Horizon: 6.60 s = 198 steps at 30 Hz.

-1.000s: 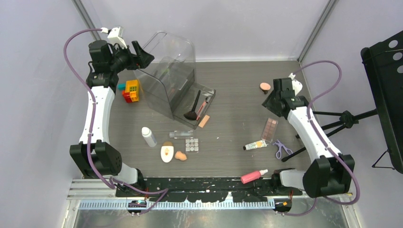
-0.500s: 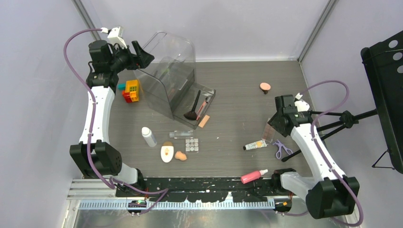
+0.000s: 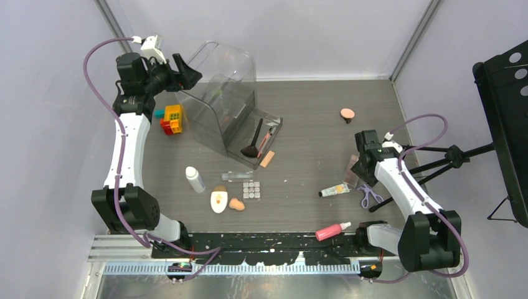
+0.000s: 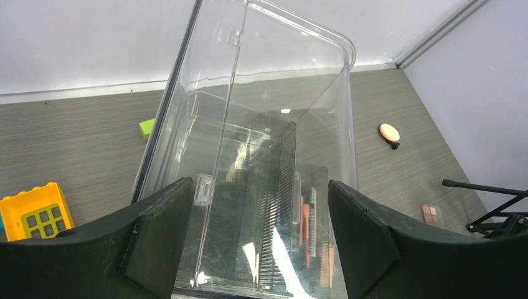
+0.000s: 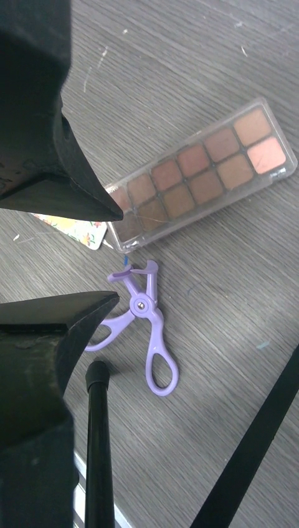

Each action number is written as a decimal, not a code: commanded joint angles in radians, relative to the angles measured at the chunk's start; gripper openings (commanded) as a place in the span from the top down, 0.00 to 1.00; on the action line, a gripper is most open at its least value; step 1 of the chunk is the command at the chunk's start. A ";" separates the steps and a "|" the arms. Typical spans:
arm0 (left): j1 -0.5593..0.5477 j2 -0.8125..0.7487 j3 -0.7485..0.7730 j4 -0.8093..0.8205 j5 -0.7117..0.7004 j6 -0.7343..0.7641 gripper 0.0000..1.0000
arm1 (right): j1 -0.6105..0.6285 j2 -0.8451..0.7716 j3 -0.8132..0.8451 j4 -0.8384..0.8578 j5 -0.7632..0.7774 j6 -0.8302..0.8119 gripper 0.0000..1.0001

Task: Organize the makeup
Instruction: Pick up the makeup tool from the center of the board, then place the makeup tool in the drawer.

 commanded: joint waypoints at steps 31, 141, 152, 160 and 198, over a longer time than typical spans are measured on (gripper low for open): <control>0.022 0.003 -0.025 -0.034 0.020 -0.024 0.19 | -0.020 0.073 -0.054 0.096 0.089 0.035 0.70; 0.049 -0.001 -0.037 -0.010 0.046 -0.045 0.18 | 0.114 0.046 0.148 0.128 -0.223 0.011 0.91; 0.059 -0.001 -0.037 0.001 0.060 -0.059 0.19 | 0.444 0.410 0.426 0.319 -0.269 0.015 0.92; 0.061 -0.007 -0.041 0.002 0.060 -0.052 0.18 | 0.542 0.705 0.766 0.446 -0.394 -0.068 0.92; 0.075 -0.012 -0.043 0.013 0.076 -0.065 0.18 | 0.592 0.703 0.794 0.463 -0.231 -0.240 0.60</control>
